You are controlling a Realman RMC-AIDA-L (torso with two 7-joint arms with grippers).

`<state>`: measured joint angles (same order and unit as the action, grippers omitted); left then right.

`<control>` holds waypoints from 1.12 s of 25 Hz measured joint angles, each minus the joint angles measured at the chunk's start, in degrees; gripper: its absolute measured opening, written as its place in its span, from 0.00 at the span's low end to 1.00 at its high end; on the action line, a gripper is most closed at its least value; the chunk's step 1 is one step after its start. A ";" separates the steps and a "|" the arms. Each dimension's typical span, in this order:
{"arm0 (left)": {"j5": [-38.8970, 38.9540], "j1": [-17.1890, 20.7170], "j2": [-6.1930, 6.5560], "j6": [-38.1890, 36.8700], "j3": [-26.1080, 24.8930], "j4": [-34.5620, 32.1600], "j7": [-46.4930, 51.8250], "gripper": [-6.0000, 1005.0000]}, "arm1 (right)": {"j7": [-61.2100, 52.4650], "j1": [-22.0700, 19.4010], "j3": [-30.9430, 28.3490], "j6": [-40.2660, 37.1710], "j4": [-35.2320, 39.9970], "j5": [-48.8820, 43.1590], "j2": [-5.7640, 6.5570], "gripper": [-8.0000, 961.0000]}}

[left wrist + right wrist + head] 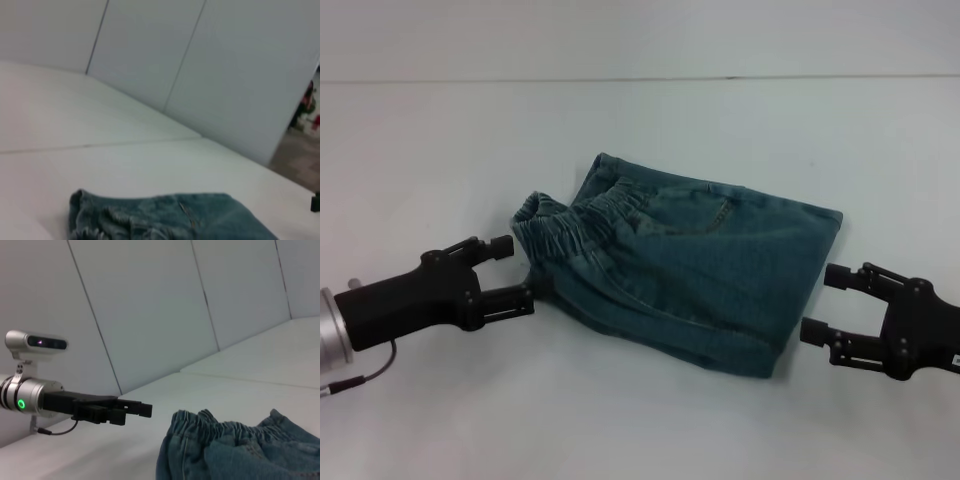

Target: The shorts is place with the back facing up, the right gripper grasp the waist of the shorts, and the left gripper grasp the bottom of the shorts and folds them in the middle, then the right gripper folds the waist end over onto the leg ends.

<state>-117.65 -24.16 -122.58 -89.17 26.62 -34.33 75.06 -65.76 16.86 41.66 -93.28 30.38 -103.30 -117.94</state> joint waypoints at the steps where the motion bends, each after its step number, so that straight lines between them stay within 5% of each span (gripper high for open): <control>1: -0.99 -0.21 0.10 -0.02 0.13 -0.70 1.05 0.93 | 0.04 -0.19 -0.01 0.00 -0.06 -0.01 0.00 0.97; 28: -4.33 -1.31 0.71 -4.94 -0.15 -5.31 6.30 0.93 | -0.29 2.18 0.04 -1.36 -0.83 -0.14 -1.06 0.97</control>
<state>-121.98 -25.47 -121.87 -94.10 26.47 -39.65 81.36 -66.05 19.04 41.70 -94.64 29.55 -103.45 -119.00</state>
